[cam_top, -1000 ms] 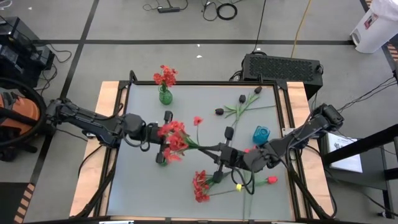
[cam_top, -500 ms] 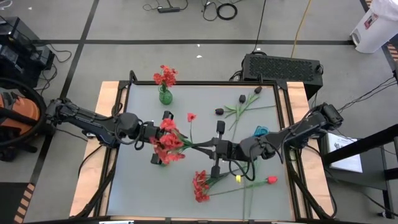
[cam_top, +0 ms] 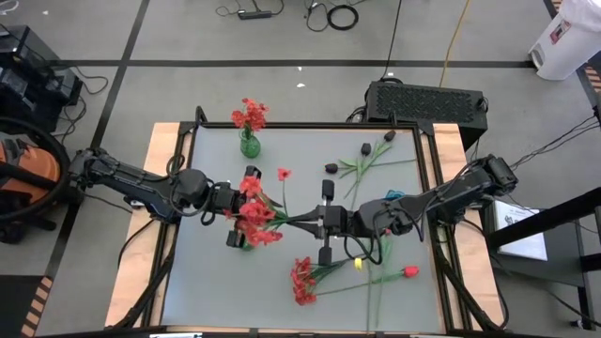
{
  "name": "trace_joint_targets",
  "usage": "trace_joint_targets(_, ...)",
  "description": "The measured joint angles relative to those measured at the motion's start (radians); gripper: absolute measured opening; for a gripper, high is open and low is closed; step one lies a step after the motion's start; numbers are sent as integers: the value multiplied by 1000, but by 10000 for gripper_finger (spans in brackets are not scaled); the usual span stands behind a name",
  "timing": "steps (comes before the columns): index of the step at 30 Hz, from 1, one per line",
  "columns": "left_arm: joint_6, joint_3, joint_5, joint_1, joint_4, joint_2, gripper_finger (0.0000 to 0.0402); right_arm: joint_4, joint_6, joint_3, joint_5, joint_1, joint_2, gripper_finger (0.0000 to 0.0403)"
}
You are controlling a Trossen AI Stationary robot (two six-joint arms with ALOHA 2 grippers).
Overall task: Sort flowers into vase by color
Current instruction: Put the top orange flowers into the top green vase
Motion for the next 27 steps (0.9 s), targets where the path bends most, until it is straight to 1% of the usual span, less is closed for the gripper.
trace_joint_targets(3,0,0,0,0,0,0,148,-7,22,0,0,0,0,7)
trace_joint_targets(6,0,0,0,0,0,0,125,-8,26,0,0,0,0,23)
trace_joint_targets(15,9,0,0,0,-7,0,13,-34,26,0,1,0,0,82)
trace_joint_targets(27,29,0,-1,0,-68,0,5,-81,26,0,5,2,0,148)
